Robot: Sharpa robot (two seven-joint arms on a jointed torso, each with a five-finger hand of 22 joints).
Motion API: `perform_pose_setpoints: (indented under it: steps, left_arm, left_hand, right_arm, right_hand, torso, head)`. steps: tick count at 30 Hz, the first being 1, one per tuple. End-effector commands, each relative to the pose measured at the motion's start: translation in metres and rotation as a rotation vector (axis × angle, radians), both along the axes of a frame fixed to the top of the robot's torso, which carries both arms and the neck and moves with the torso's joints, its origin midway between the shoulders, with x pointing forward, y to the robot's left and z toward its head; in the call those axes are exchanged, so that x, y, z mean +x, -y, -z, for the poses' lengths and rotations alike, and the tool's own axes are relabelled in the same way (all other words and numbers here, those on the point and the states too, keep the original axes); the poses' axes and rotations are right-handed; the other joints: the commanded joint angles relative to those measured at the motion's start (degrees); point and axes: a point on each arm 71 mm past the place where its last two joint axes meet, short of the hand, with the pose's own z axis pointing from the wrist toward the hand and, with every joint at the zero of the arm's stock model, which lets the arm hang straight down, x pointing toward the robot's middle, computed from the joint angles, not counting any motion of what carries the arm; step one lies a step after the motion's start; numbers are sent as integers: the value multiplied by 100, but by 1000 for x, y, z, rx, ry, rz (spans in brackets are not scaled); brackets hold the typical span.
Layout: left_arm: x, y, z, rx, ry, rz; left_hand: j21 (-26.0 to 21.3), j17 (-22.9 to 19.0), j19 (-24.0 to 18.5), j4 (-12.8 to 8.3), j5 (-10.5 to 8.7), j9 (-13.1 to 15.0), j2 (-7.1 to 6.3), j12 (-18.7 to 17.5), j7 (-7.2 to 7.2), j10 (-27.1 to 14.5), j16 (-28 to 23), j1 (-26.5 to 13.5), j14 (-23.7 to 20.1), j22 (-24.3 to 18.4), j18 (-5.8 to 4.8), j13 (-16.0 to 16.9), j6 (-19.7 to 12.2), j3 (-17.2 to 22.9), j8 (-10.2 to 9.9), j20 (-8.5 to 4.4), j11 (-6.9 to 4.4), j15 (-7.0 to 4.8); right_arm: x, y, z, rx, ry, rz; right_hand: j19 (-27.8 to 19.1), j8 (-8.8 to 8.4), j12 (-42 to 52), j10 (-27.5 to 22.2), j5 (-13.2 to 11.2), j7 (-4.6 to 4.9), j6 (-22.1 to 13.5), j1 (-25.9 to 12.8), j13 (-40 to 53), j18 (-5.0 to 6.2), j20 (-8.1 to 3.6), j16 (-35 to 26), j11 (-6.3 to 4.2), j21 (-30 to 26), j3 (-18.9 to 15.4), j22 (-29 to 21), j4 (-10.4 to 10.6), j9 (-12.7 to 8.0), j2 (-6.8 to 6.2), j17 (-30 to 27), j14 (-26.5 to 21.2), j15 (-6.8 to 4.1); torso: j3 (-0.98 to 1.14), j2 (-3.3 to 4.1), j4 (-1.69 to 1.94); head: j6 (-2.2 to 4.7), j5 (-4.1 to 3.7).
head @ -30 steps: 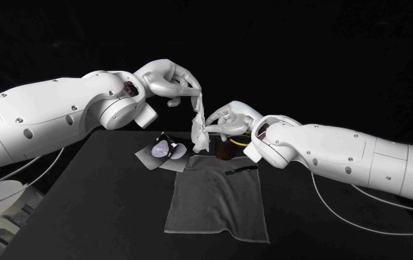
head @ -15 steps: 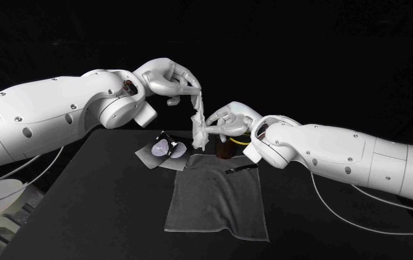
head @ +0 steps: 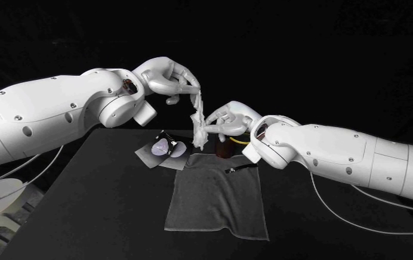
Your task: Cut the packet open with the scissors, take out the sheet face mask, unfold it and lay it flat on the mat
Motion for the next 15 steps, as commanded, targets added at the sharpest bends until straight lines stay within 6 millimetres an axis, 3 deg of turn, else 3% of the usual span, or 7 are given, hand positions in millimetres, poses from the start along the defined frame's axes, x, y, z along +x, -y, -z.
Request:
perform_pose_setpoints:
  steps: [1, 6, 10, 15]
  left_arm:
    - [0, 2, -1, -4, -7, 15]
    - [0, 1, -1, -4, -9, 13]
    - [0, 0, -1, -5, -10, 10]
    - [1, -2, -1, -3, -12, 4]
  left_hand:
    - [35, 15, 29, -6, 37, 439, 55, -4, 4, -9, 8, -21, 44, 10, -119, -1, 15, 25, 18, 5, -6, 3]
    - [45, 17, 36, -7, 37, 442, 54, -6, 4, -14, 7, -23, 46, 16, -121, -8, 14, 28, 19, 4, -5, 3]
    - [45, 17, 36, -7, 37, 442, 54, -6, 4, -14, 7, -23, 46, 16, -121, -8, 14, 28, 19, 4, -5, 3]
    - [45, 17, 36, -7, 37, 442, 54, -6, 4, -14, 7, -23, 46, 16, -121, -8, 14, 28, 19, 4, -5, 3]
  right_arm:
    - [0, -1, -4, 22, 41, 15]
    - [2, -1, -5, 24, 58, 24]
    - [2, 1, -6, 22, 75, 35]
    - [3, 4, -8, 21, 97, 51]
  right_hand:
    - [80, 95, 118, 163, 13, -53, 144, 75, 132, 88, -20, 83, -47, 45, 163, 23, -8, 38, 249, 107, 110, -33]
    - [219, 294, 602, 725, 14, -181, 307, 133, 754, 90, -129, 325, -168, 149, 518, 87, -65, 165, 556, 516, 409, -150]
    - [332, 461, 771, 1005, 14, -249, 359, -78, 1038, 71, -215, 462, -238, 295, 861, 187, -146, 286, 455, 783, 610, -221]
    - [412, 515, 821, 1088, 13, -269, 376, -168, 1131, 48, -238, 514, -259, 482, 974, 261, -168, 325, 424, 887, 676, -243]
  torso:
    - [-1, -3, 2]
    - [-4, -2, 5]
    - [-4, -3, 3]
    - [-4, -5, 1]
  head:
    - [-6, -1]
    - [-12, -6]
    - [-15, -4]
    - [-4, -6]
